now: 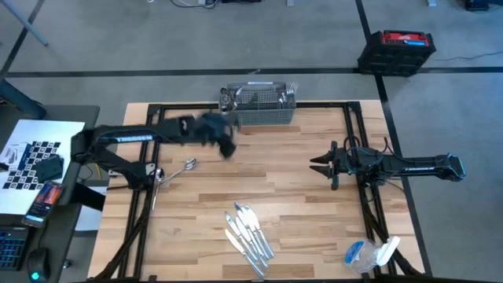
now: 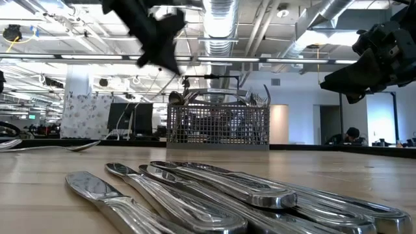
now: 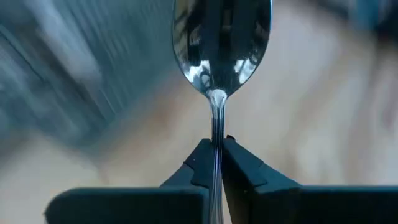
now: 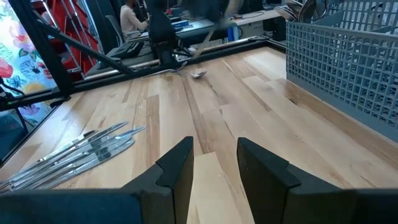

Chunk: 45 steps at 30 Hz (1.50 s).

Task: Sort silverware
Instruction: Put the silver spoon into the gray organizer

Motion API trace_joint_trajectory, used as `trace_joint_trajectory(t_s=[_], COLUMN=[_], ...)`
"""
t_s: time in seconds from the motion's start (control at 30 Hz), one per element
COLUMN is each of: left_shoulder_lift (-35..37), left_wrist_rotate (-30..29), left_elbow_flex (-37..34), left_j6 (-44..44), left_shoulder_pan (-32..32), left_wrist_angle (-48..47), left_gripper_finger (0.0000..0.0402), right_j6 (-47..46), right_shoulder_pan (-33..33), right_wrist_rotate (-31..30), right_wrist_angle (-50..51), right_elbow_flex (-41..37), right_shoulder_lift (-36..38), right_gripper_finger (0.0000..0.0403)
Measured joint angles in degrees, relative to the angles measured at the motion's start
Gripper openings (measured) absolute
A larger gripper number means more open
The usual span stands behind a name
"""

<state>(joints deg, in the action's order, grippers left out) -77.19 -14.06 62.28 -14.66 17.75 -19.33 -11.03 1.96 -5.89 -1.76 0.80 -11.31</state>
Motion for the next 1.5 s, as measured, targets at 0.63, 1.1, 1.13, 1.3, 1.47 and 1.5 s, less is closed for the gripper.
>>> trace_joint_trajectory(t_s=[0.63,1.1,1.13,1.3,1.47,1.5], left_shoulder_lift=[-12.9,-1.6,0.7,7.9,9.6,9.7], left_wrist_rotate=[5.0,2.2,2.2,4.5,4.9,5.3], left_elbow_flex=[0.3,0.3,0.3,0.2,-6.6,-8.6], left_j6=[18.9,13.6,11.4,1.9,-7.2,-8.1], left_shoulder_pan=[21.6,20.4,19.6,13.1,5.2,3.9], left_wrist_angle=[29.0,-1.7,-6.7,-32.6,-46.8,-47.6], left_gripper_finger=[0.0002,0.0175,0.0180,0.0184,0.0176,0.0174], right_j6=[0.0,0.0,0.0,0.0,0.0,0.0], right_shoulder_pan=[0.0,0.0,0.0,0.0,0.0,0.0], right_wrist_rotate=[0.0,0.0,0.0,0.0,0.0,0.0], right_wrist_angle=[0.0,0.0,0.0,0.0,0.0,0.0], right_elbow_flex=[0.0,0.0,0.0,0.0,0.0,0.0], right_shoulder_lift=[0.0,0.0,0.0,0.0,0.0,0.0], right_gripper_finger=[0.0112,0.0112,0.0112,0.0112,0.0112,0.0112])
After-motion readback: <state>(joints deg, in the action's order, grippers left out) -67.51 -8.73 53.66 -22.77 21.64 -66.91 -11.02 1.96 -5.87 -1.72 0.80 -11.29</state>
